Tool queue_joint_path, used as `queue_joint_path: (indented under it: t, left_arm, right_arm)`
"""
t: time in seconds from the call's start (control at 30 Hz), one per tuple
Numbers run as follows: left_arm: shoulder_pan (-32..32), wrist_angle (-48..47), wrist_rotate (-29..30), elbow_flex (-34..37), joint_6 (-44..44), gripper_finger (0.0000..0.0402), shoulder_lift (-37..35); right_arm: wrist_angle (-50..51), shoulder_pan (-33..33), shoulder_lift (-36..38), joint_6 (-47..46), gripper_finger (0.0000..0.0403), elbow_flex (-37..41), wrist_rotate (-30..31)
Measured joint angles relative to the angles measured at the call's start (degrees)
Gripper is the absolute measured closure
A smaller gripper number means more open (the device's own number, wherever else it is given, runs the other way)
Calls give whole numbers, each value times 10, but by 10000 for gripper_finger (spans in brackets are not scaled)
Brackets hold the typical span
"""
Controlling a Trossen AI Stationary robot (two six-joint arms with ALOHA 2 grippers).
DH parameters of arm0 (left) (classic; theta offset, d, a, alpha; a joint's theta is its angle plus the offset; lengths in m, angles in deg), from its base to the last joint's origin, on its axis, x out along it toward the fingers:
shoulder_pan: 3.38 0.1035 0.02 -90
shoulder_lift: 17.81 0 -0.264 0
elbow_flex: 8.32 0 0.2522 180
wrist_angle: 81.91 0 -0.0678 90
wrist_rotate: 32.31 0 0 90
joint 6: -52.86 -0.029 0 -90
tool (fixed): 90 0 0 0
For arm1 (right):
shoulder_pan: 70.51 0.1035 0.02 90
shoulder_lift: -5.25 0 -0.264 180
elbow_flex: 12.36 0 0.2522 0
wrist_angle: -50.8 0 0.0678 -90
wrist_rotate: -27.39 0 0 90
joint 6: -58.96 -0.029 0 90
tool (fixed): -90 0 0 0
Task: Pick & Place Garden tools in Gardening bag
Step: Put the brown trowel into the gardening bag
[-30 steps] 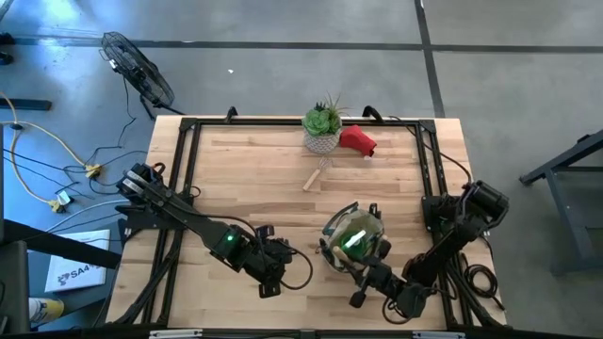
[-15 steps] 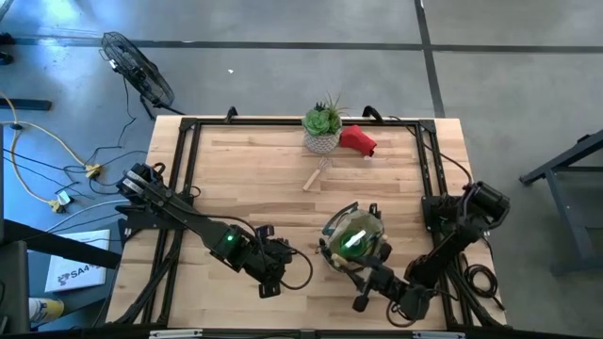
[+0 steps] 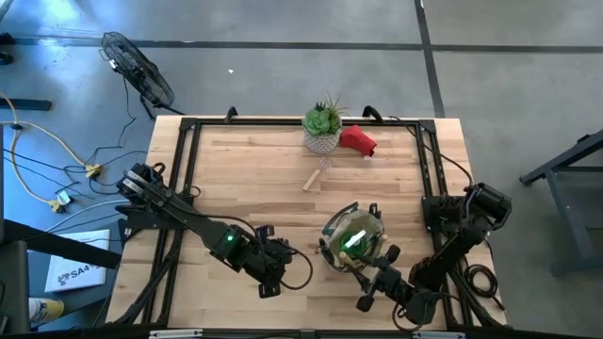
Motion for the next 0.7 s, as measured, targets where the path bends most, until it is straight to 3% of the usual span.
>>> queue_joint_path:
  t: [0.7]
  left_arm:
    - [0,0,0,0,0,206,0]
  right_arm:
    - [2,25,0,-9,256,0,18]
